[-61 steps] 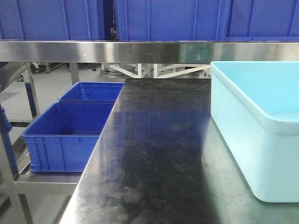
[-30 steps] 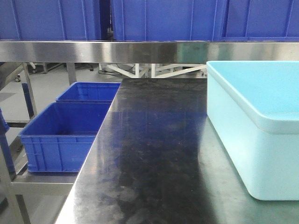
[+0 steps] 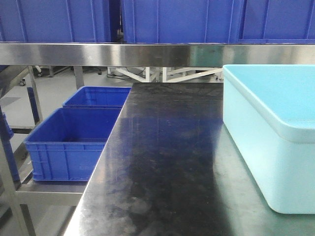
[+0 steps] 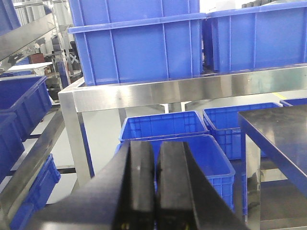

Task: Pick red cube and place on left shelf
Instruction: 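Turn the base away from the table holding the cube in the right gripper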

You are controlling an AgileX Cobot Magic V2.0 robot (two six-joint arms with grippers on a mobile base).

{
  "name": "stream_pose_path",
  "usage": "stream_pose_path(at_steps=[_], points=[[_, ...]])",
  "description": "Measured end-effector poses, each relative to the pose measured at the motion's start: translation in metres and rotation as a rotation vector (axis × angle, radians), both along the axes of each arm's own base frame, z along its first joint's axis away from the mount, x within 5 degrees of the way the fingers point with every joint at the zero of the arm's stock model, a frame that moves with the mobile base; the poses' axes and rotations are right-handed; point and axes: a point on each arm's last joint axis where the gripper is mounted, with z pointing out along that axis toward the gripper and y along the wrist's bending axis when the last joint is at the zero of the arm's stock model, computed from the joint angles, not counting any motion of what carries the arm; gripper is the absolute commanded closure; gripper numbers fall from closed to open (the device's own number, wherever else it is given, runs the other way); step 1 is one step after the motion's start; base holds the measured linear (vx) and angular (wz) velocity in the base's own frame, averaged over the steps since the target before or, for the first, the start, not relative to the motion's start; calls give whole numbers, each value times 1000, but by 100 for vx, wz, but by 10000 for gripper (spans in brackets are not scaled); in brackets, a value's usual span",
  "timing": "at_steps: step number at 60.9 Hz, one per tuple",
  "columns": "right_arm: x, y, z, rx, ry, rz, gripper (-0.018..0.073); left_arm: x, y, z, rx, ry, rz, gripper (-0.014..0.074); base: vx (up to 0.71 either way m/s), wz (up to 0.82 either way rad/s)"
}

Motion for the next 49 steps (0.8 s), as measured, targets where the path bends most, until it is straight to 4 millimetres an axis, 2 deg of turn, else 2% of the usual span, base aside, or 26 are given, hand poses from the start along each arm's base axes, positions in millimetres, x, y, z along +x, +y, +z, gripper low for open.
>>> stream_pose_path(at_steps=[49], points=[[0,0,0,0,2,0,493,0,0,0,0,0,0,491,0,2]])
